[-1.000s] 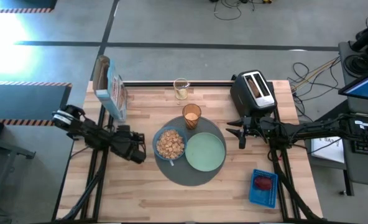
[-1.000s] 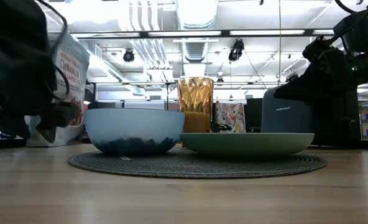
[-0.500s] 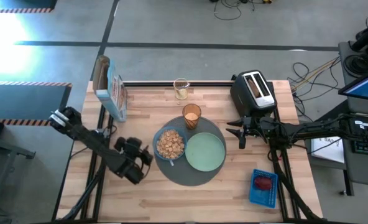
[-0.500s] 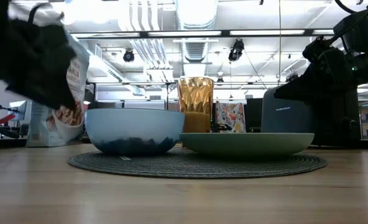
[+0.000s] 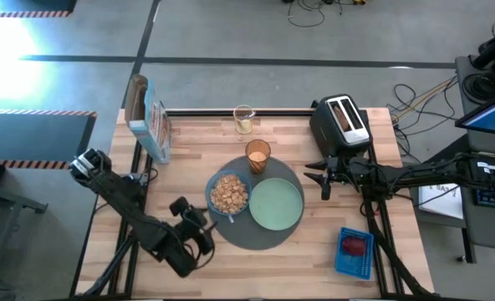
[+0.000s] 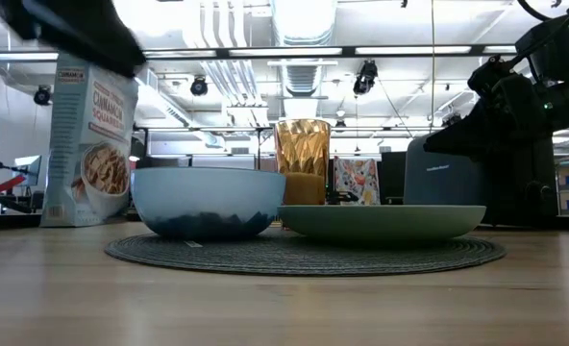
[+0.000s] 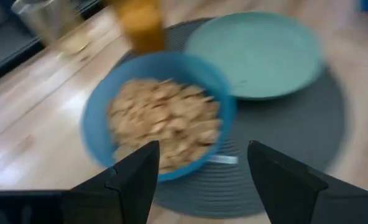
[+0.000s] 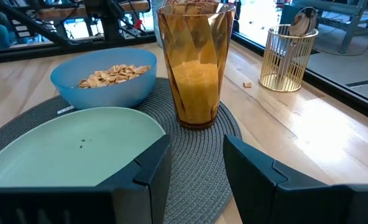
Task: Arrange a breakfast setting
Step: Put the toasted bread on the green plate
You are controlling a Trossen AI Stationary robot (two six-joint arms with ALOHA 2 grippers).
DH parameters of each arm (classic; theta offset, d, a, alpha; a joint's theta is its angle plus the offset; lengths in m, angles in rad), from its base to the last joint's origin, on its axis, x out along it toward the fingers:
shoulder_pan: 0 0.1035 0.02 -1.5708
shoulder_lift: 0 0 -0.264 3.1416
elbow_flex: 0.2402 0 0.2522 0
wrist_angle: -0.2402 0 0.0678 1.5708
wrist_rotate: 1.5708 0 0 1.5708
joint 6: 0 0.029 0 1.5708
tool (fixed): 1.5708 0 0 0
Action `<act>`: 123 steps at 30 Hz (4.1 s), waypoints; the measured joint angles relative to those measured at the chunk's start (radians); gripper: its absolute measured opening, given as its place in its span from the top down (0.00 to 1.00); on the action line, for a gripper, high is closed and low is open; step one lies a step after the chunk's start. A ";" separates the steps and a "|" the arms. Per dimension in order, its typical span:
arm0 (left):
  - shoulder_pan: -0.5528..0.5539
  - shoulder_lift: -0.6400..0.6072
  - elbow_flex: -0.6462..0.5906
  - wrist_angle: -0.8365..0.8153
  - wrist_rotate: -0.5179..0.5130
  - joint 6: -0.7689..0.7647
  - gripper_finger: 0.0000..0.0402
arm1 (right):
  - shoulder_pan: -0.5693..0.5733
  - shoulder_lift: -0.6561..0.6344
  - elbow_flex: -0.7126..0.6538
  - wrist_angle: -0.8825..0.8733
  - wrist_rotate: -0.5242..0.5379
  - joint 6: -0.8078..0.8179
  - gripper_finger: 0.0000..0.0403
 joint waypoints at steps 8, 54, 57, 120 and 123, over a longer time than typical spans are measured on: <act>-0.020 -0.002 0.094 0.285 -0.003 0.601 0.43 | 0.000 0.000 0.000 0.000 0.000 0.000 0.67; 0.227 -0.611 -0.937 1.818 0.203 1.434 0.43 | 0.000 0.000 0.000 0.000 0.000 -0.001 0.67; 0.226 -0.625 -0.949 1.817 0.164 1.434 0.43 | 0.000 0.000 0.000 0.000 0.000 0.000 0.67; 0.226 -0.887 -0.967 1.817 -0.006 1.559 0.43 | 0.000 0.000 0.000 0.149 -0.018 0.335 0.67; 0.226 -0.903 -0.967 1.817 -0.006 1.559 0.43 | 0.000 0.000 0.000 0.148 -0.020 0.341 0.67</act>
